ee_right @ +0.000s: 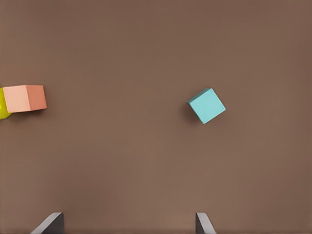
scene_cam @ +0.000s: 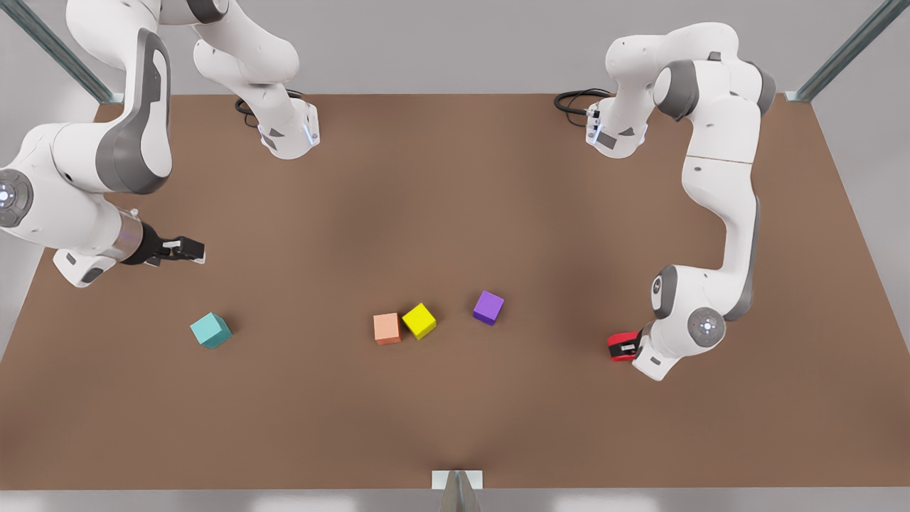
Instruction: Pick up red wooden cube and pass to hand red wooden cube and place in blue wooden cube
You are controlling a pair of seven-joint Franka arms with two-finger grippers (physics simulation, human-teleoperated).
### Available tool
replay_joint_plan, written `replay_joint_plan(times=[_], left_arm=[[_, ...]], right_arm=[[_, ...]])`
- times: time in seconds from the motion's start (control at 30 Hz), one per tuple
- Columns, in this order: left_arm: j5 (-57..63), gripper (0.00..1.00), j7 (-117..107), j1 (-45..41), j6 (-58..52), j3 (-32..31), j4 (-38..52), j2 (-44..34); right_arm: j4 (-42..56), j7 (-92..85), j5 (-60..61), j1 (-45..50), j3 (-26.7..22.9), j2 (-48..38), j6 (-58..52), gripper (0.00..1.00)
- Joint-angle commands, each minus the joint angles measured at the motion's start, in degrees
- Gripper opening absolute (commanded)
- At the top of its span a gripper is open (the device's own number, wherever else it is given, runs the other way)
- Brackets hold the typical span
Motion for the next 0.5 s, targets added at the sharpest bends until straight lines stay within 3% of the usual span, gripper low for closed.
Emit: replay_joint_plan(times=[0.0,0.47], left_arm=[[0.3,1.0,-4.9,0.0,0.5,0.0,0.0,0.2],[0.3,1.0,-4.8,0.0,0.4,0.0,-1.6,3.0]], right_arm=[[0.0,-1.6,0.0,0.0,0.0,-0.1,0.0,1.0],[-0.1,-1.6,0.0,0.0,0.0,0.1,-0.1,1.0]])
